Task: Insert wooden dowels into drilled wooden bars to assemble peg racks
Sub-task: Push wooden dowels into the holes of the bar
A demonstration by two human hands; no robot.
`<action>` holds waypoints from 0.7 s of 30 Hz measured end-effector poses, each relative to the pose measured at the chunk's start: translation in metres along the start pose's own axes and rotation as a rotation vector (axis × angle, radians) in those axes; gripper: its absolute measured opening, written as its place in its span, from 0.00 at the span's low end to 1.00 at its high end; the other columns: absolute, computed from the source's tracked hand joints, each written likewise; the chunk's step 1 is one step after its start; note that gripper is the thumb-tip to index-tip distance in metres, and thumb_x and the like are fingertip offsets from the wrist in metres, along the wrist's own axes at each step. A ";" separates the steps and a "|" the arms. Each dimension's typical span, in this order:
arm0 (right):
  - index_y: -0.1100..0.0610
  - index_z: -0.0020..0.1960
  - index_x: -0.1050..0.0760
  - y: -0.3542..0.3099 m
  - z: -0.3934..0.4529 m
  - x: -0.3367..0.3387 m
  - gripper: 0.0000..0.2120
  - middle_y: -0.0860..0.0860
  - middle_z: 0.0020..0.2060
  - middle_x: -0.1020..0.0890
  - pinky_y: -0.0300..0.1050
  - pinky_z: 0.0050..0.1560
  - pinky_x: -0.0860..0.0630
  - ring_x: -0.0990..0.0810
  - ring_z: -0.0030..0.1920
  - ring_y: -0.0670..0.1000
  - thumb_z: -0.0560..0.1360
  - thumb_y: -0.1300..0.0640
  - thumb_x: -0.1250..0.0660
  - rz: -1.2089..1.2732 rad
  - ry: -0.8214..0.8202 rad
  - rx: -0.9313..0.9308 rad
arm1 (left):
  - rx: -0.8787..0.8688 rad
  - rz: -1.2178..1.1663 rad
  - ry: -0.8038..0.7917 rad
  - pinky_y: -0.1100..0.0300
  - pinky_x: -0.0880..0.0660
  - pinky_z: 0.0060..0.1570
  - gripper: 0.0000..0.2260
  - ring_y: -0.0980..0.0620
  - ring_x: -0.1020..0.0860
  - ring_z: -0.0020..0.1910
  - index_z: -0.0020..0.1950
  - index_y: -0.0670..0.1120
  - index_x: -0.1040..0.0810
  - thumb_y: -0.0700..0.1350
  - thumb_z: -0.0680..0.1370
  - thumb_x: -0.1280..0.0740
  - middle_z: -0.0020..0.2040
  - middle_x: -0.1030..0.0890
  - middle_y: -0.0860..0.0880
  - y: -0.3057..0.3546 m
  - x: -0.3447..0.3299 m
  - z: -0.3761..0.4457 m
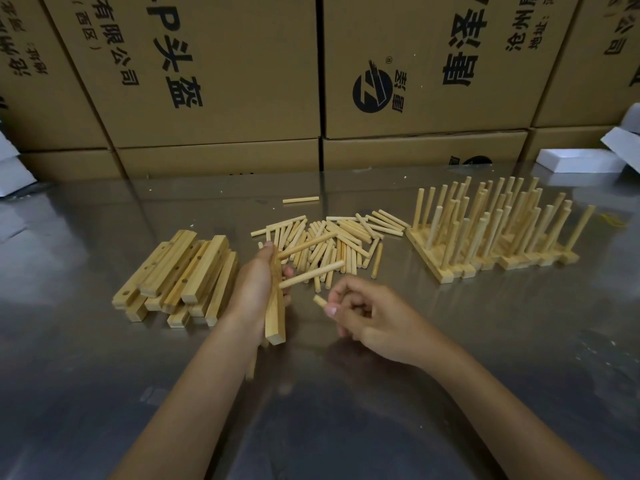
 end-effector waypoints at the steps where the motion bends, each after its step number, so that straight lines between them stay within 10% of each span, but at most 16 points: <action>1: 0.51 0.47 0.24 -0.003 0.000 -0.002 0.03 0.46 0.32 0.22 0.47 0.38 0.28 0.26 0.34 0.46 0.79 0.54 0.33 0.030 0.017 0.024 | 0.006 0.012 -0.007 0.57 0.29 0.34 0.19 0.52 0.27 0.32 0.49 0.47 0.21 0.59 0.83 0.44 0.32 0.23 0.52 -0.002 -0.003 -0.001; 6: 0.49 0.48 0.20 -0.007 0.000 -0.018 0.02 0.40 0.35 0.22 0.33 0.37 0.30 0.25 0.36 0.39 0.77 0.54 0.31 -0.005 0.004 0.066 | 0.035 0.014 -0.056 0.54 0.28 0.43 0.25 0.49 0.27 0.34 0.35 0.45 0.23 0.61 0.83 0.44 0.31 0.23 0.50 -0.009 -0.014 -0.006; 21: 0.48 0.47 0.18 -0.019 -0.004 -0.017 0.03 0.41 0.41 0.20 0.40 0.39 0.25 0.20 0.42 0.46 0.74 0.53 0.30 -0.103 0.066 0.145 | -0.097 -0.010 0.041 0.58 0.31 0.34 0.18 0.52 0.26 0.34 0.47 0.49 0.22 0.59 0.83 0.44 0.26 0.25 0.56 0.003 -0.007 -0.013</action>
Point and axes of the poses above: each hand's wrist, its own z-axis towards the middle knuckle, its own x-axis out of the back of the hand, y = z × x, the point moved 5 cm from there along z, towards the middle knuckle
